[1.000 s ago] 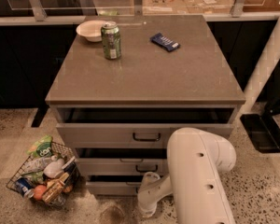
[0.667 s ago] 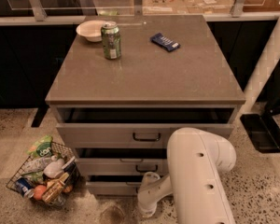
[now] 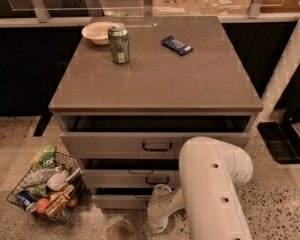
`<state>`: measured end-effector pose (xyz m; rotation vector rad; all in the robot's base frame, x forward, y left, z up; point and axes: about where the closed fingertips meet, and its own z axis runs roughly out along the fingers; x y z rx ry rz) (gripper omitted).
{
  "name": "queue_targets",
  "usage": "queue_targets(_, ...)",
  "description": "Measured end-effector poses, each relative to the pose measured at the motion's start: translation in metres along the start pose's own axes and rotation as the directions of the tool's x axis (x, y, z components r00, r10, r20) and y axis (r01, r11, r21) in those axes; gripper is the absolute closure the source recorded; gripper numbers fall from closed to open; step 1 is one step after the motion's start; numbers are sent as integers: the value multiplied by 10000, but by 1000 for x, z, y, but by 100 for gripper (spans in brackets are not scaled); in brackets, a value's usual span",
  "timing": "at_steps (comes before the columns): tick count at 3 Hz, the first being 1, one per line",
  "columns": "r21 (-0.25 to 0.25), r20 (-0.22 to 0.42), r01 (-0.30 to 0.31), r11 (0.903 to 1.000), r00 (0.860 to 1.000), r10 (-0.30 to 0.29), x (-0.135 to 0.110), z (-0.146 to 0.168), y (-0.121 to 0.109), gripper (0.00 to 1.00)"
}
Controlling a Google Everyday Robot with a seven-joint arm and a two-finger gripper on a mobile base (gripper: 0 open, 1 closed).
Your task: Open bottom drawer
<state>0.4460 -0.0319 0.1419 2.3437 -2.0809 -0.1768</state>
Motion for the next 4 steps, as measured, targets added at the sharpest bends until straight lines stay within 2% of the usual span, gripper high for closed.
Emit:
queue_targets(2, -2, 0, 0, 10000, 10000, 0, 0, 0, 0, 15)
queue_targets(3, -6, 0, 0, 10000, 10000, 0, 0, 0, 0, 0)
queue_targets(4, -7, 0, 0, 10000, 10000, 0, 0, 0, 0, 0)
